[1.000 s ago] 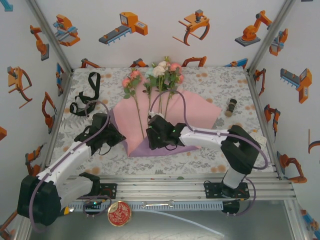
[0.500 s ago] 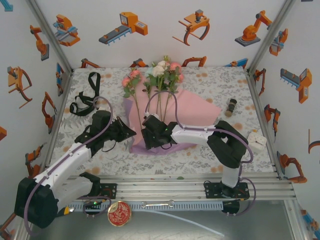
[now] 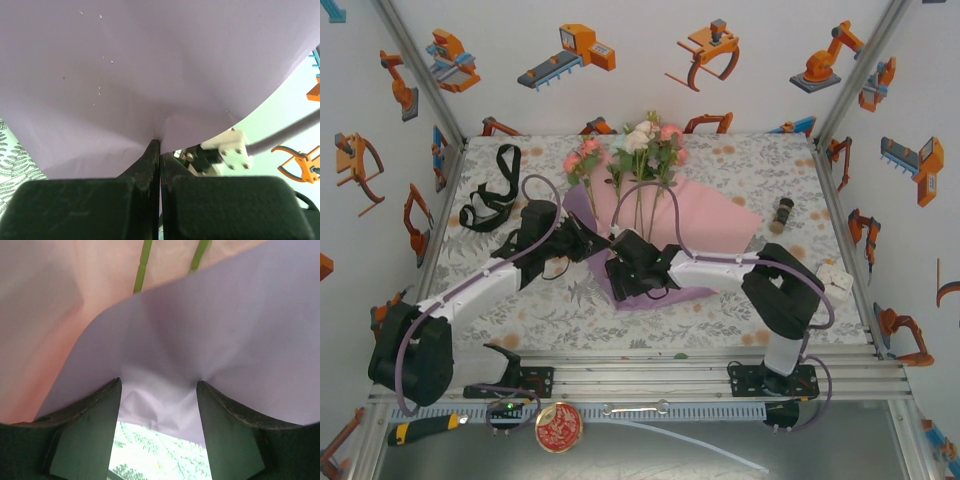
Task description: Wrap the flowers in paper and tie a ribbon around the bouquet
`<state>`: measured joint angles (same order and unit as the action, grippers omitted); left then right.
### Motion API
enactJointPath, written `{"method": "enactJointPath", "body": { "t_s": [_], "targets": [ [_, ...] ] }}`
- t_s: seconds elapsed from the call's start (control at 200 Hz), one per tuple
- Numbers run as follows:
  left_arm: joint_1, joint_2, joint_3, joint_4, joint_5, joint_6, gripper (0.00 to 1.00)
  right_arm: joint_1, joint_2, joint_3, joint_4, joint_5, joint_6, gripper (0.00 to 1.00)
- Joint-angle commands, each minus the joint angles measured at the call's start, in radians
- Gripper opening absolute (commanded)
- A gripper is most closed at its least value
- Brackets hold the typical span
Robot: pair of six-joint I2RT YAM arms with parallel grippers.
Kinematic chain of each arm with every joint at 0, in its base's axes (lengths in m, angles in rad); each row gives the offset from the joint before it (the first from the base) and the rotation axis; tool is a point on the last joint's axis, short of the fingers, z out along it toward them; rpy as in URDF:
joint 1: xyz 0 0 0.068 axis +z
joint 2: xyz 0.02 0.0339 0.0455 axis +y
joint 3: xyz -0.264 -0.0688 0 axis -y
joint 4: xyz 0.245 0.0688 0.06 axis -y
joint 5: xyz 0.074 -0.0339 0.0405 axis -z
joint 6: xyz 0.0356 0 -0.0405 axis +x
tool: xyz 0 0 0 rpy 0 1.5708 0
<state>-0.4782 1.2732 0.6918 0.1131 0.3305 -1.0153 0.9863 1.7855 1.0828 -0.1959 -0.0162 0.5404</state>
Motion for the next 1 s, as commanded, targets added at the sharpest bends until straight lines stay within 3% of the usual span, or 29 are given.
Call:
{"method": "enactJointPath", "body": {
  "t_s": [0.0,0.23,0.355,0.656,0.776,0.886,0.996],
  "targets": [
    [-0.004,0.018,0.019,0.016,-0.016,0.028,0.04,-0.019,-0.122,-0.044,0.014,-0.048,-0.009,0.59],
    [-0.015,0.07,0.032,0.059,-0.006,0.012,0.04,-0.041,-0.316,-0.169,0.052,-0.109,0.02,0.59],
    [-0.024,0.107,0.059,0.081,-0.006,0.007,0.04,-0.02,-0.39,-0.275,0.245,-0.213,0.13,0.59],
    [-0.073,0.225,0.136,0.121,0.001,-0.004,0.04,0.001,-0.216,-0.226,0.452,-0.234,0.285,0.67],
    [-0.086,0.253,0.161,0.129,0.01,-0.004,0.05,-0.002,-0.169,-0.185,0.399,-0.17,0.285,0.51],
    [-0.088,0.24,0.166,0.114,-0.005,0.018,0.09,-0.006,-0.166,-0.17,0.249,-0.076,0.276,0.47],
    [-0.082,0.212,0.181,0.092,-0.005,0.079,0.3,-0.032,-0.17,-0.228,0.243,-0.052,0.309,0.14]
  ]
}}
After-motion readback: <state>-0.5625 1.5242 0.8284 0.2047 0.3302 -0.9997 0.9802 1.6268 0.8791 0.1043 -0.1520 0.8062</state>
